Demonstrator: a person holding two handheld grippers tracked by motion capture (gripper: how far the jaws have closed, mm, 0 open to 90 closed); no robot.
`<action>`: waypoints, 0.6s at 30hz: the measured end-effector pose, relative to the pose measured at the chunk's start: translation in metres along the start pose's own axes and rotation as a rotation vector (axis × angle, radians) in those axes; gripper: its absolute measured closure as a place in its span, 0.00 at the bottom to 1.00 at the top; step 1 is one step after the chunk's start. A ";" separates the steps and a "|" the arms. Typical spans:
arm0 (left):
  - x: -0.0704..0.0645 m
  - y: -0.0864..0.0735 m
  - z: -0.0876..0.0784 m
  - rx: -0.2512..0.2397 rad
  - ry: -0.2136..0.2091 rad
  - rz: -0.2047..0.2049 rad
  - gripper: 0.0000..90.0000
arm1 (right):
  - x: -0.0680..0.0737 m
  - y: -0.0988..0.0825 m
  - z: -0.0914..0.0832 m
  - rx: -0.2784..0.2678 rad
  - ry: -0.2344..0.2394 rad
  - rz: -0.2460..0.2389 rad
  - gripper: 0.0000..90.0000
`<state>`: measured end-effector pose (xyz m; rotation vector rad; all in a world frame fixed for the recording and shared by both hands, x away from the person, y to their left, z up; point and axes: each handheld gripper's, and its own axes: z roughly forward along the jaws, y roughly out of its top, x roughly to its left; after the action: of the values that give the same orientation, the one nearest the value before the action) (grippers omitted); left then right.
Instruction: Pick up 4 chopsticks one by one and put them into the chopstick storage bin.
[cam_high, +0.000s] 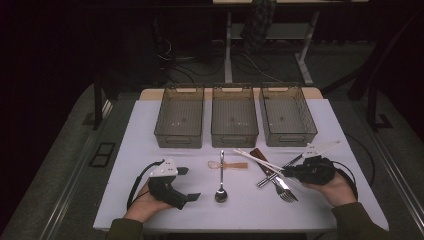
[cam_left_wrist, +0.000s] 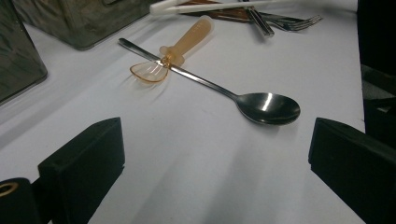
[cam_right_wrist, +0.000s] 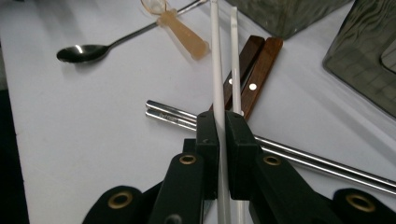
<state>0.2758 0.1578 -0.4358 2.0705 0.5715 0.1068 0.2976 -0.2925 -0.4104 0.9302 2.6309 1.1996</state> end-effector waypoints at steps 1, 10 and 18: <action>0.000 0.000 0.000 -0.001 0.000 0.001 0.03 | 0.000 0.000 -0.001 -0.009 0.004 0.002 0.95; 0.002 -0.002 0.001 -0.007 0.014 -0.001 0.00 | 0.001 0.006 -0.002 -0.042 0.018 0.006 0.95; 0.003 -0.003 0.002 -0.002 0.023 -0.009 0.00 | 0.002 0.017 -0.008 -0.094 0.021 0.004 0.95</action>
<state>0.2774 0.1591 -0.4398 2.0668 0.5941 0.1263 0.3020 -0.2879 -0.3929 0.9121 2.5642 1.3284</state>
